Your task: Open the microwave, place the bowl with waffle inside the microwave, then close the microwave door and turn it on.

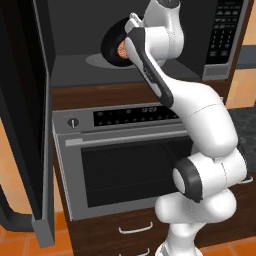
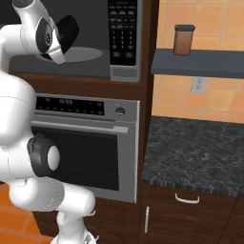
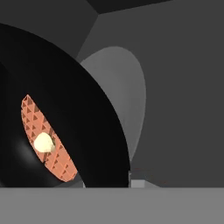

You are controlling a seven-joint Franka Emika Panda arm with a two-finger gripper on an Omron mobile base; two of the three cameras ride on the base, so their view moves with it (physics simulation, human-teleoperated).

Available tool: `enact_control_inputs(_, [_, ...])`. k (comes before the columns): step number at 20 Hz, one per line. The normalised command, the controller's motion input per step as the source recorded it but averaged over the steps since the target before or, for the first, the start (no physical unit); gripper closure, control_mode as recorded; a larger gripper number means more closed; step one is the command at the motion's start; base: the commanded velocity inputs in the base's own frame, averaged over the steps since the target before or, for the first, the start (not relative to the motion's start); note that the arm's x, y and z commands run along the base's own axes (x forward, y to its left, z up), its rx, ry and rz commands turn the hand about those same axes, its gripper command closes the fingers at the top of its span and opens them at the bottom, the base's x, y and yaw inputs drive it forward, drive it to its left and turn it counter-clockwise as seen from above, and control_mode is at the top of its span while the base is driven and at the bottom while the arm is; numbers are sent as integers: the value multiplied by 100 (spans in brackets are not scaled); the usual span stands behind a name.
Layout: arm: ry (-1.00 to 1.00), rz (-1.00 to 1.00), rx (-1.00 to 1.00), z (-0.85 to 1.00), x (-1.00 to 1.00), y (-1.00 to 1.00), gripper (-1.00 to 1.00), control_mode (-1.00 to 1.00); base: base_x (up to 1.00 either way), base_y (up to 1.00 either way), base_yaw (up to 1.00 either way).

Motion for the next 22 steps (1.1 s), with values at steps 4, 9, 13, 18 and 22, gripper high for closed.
enact_control_inputs(4, [0, 0, -5, -14, 13, 13, 100, -100, 0, 0, 0])
enact_control_inputs(9, [2, 0, -4, -8, 9, 7, 100, -100, 0, 0, 0])
enact_control_inputs(13, [1, 0, 0, -1, 0, 0, -100, -100, 0, 0, 0])
enact_control_inputs(18, [0, 0, 0, 0, 0, 0, -100, -100, 0, 0, 0])
enact_control_inputs(22, [0, 0, 0, 0, 0, 0, -100, -100, 0, 0, 0])
